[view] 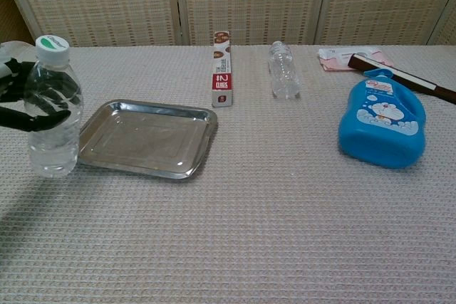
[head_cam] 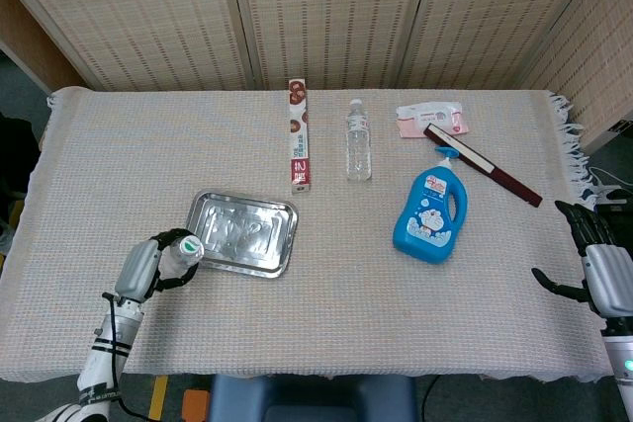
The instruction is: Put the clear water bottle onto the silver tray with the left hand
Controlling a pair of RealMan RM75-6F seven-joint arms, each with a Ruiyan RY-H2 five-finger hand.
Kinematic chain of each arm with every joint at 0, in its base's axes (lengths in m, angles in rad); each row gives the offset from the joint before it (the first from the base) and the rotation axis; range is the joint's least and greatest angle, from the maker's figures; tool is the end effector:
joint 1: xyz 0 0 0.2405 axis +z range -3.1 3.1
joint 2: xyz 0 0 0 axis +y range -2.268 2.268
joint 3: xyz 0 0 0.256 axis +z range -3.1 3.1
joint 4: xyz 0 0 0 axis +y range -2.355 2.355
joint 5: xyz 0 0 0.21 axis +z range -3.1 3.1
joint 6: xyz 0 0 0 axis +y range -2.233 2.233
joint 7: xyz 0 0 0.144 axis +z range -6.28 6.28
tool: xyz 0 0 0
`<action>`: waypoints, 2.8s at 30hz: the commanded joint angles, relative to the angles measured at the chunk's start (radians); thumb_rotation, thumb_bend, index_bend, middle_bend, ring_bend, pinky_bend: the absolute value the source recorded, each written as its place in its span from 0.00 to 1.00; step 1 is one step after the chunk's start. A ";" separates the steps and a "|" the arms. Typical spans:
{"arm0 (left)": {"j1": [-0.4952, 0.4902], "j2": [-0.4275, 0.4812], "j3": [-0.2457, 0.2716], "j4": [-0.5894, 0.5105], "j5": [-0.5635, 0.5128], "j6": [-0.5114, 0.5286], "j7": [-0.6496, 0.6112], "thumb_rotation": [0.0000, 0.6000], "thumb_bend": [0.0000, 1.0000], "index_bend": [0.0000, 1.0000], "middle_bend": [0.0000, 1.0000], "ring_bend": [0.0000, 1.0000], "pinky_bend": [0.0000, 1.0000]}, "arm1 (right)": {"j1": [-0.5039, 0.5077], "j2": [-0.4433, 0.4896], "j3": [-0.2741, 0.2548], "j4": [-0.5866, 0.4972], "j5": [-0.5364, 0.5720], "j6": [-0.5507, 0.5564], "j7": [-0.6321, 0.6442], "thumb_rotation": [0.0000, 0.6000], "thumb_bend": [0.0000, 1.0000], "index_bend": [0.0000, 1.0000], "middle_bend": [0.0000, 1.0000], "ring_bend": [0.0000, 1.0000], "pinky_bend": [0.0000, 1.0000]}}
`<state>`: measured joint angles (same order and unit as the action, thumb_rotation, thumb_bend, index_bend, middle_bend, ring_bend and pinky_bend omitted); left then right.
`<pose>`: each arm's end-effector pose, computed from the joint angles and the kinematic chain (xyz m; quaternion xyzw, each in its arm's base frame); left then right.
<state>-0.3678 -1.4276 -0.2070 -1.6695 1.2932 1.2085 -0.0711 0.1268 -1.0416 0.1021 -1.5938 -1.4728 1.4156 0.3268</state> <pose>-0.2123 0.2757 0.0498 -0.5461 -0.5269 -0.5042 0.4121 -0.3143 -0.2060 0.1869 0.5444 -0.4519 0.4612 0.5355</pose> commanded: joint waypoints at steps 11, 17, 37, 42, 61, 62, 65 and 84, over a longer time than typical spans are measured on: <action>-0.068 0.083 -0.097 0.071 -0.095 0.031 0.208 1.00 0.40 0.55 0.70 0.50 0.44 | 0.007 -0.003 -0.007 -0.001 0.005 -0.022 -0.014 1.00 0.14 0.06 0.07 0.00 0.06; -0.043 0.114 -0.214 -0.081 -0.174 -0.048 -0.287 1.00 0.40 0.57 0.72 0.52 0.47 | 0.012 -0.004 -0.010 0.000 0.009 -0.036 -0.016 1.00 0.14 0.06 0.07 0.00 0.06; -0.134 -0.104 -0.015 0.568 0.100 0.331 0.322 1.00 0.50 0.58 0.73 0.53 0.48 | 0.015 0.000 -0.020 -0.002 0.015 -0.058 -0.030 1.00 0.14 0.06 0.07 0.00 0.06; -0.116 -0.108 -0.043 0.456 0.038 0.257 0.073 1.00 0.50 0.58 0.74 0.53 0.47 | 0.014 0.001 -0.020 -0.002 0.015 -0.056 -0.021 1.00 0.14 0.06 0.07 0.00 0.06; -0.045 0.124 -0.163 -0.015 -0.232 -0.103 -0.501 1.00 0.50 0.58 0.74 0.53 0.43 | 0.014 0.002 -0.025 0.006 0.010 -0.059 -0.012 1.00 0.14 0.06 0.07 0.00 0.06; -0.049 0.109 -0.162 -0.003 -0.236 -0.081 -0.465 1.00 0.50 0.58 0.74 0.53 0.43 | 0.014 0.003 -0.025 0.005 0.009 -0.059 -0.012 1.00 0.14 0.06 0.07 0.00 0.06; -0.069 0.084 -0.190 0.019 -0.251 -0.047 -0.411 1.00 0.50 0.58 0.74 0.53 0.43 | 0.014 0.003 -0.025 0.006 0.011 -0.060 -0.016 1.00 0.14 0.06 0.07 0.00 0.06; -0.091 0.079 -0.157 0.059 -0.307 -0.096 -0.310 1.00 0.50 0.58 0.74 0.53 0.43 | 0.016 0.002 -0.027 0.006 0.011 -0.064 -0.016 1.00 0.14 0.06 0.07 0.00 0.06</action>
<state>-0.4864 -1.3075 -0.4276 -1.6412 1.0189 1.1397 -0.3702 0.1420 -1.0393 0.0751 -1.5884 -1.4622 1.3522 0.3121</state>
